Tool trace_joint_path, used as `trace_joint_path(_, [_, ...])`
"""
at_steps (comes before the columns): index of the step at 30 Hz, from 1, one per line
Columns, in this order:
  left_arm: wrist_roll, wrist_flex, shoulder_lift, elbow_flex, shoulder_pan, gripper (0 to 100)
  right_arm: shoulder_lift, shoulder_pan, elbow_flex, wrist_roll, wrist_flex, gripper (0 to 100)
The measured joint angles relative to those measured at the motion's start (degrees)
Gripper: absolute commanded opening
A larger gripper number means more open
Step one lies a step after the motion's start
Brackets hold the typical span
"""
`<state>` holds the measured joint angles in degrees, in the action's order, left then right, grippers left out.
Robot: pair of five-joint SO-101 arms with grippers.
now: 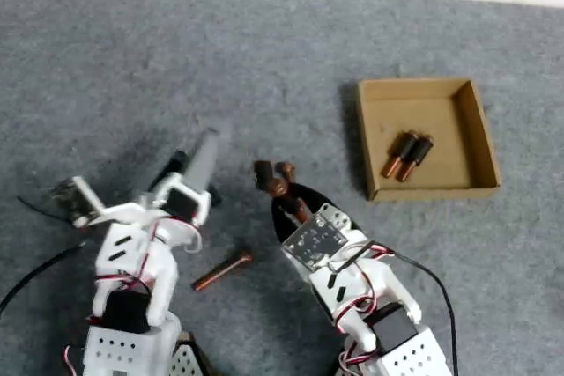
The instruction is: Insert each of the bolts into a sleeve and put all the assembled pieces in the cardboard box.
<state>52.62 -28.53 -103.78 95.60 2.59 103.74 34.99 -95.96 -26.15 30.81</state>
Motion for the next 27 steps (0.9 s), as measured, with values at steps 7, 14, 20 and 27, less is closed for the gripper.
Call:
trace_joint_path(7, [-0.2,2.5,0.0,0.2,-2.8,0,0.0,-4.3,0.0,0.0,-0.2,0.5])
trace_joint_path(14, [-10.2,5.9,0.0,0.4,-2.8,0,0.0,-7.8,0.0,0.0,-0.4,0.5])
trace_joint_path(20, [-20.6,0.1,0.0,0.4,-2.8,0,0.0,-12.4,0.0,4.9,-0.4,0.5])
trace_joint_path(27, [-32.8,-7.1,0.0,0.4,-2.8,0,0.0,-18.5,0.0,6.2,0.3,0.5])
